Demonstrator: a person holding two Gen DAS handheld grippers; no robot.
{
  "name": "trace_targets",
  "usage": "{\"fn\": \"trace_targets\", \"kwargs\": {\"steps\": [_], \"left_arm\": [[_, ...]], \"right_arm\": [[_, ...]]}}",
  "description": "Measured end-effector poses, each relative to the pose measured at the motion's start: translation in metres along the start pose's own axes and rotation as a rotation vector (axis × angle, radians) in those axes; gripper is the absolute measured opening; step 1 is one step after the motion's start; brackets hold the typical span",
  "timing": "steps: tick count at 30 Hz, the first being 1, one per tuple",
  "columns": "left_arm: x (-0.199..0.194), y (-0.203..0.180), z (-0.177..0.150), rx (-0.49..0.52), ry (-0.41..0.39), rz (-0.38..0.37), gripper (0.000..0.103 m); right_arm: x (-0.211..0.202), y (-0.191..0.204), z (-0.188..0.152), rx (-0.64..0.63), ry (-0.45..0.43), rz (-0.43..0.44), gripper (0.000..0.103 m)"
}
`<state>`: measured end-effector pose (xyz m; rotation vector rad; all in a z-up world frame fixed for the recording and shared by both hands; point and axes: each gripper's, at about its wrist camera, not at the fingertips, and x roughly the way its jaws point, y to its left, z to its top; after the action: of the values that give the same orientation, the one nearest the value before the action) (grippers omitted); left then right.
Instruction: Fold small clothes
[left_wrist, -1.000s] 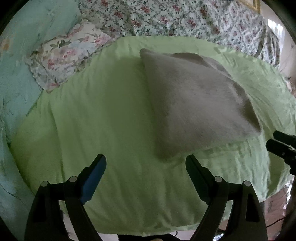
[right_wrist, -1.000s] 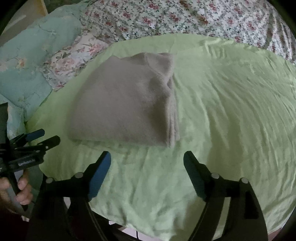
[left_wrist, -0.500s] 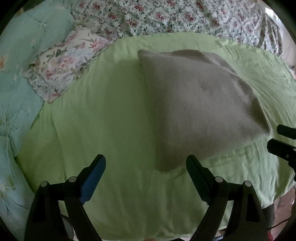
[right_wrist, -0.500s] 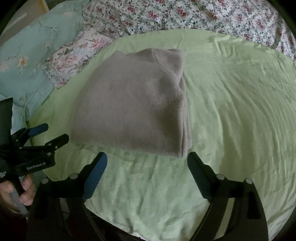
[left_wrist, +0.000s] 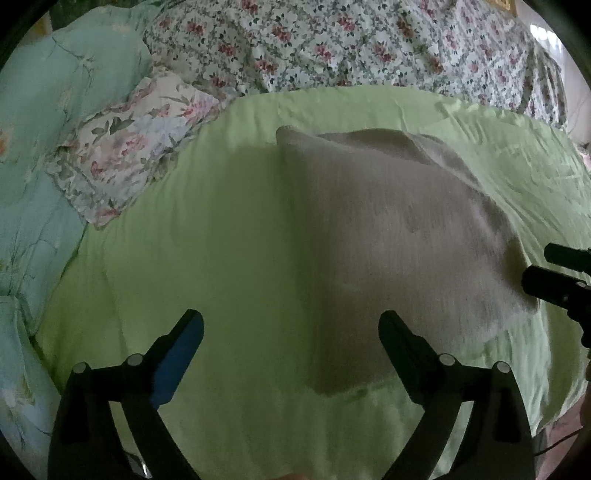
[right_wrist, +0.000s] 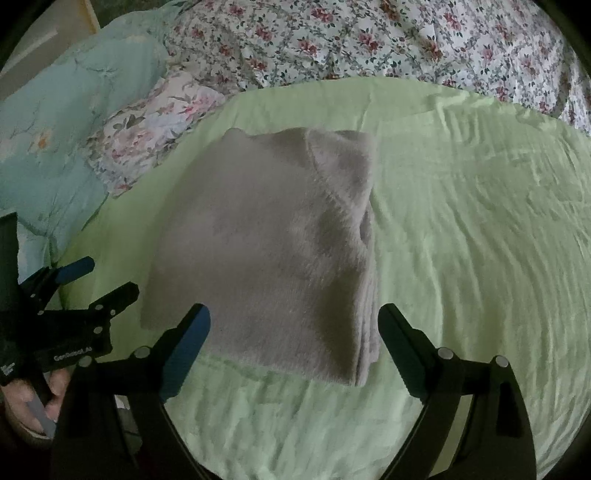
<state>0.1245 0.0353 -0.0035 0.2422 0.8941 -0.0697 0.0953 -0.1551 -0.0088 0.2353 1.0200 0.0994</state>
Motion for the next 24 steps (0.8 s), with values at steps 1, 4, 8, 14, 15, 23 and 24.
{"fn": "trace_targets", "kwargs": {"steps": [1, 4, 8, 14, 15, 23, 24], "left_arm": [[0.001, 0.0, 0.002, -0.003, 0.001, -0.003, 0.096], [0.005, 0.001, 0.007, -0.003, 0.006, -0.014, 0.097], [0.009, 0.0, 0.012, -0.002, 0.003, -0.012, 0.101], [0.015, -0.003, 0.011, -0.004, 0.01, -0.01, 0.102], [0.016, -0.002, 0.011, -0.009, 0.014, -0.016, 0.102], [0.017, -0.002, 0.01, -0.023, 0.017, -0.028, 0.102], [0.016, -0.001, 0.011, -0.024, 0.014, -0.029, 0.102]], "right_arm": [[0.002, -0.001, 0.002, 0.007, 0.003, 0.002, 0.093], [0.007, -0.003, 0.008, 0.014, 0.011, 0.008, 0.093], [0.01, -0.003, 0.012, 0.009, 0.019, 0.01, 0.093], [0.017, 0.001, 0.014, -0.001, 0.03, 0.02, 0.096], [0.018, 0.002, 0.014, -0.003, 0.032, 0.022, 0.097], [0.02, 0.004, 0.012, -0.012, 0.04, 0.028, 0.1], [0.02, 0.004, 0.012, -0.014, 0.038, 0.027, 0.101]]}}
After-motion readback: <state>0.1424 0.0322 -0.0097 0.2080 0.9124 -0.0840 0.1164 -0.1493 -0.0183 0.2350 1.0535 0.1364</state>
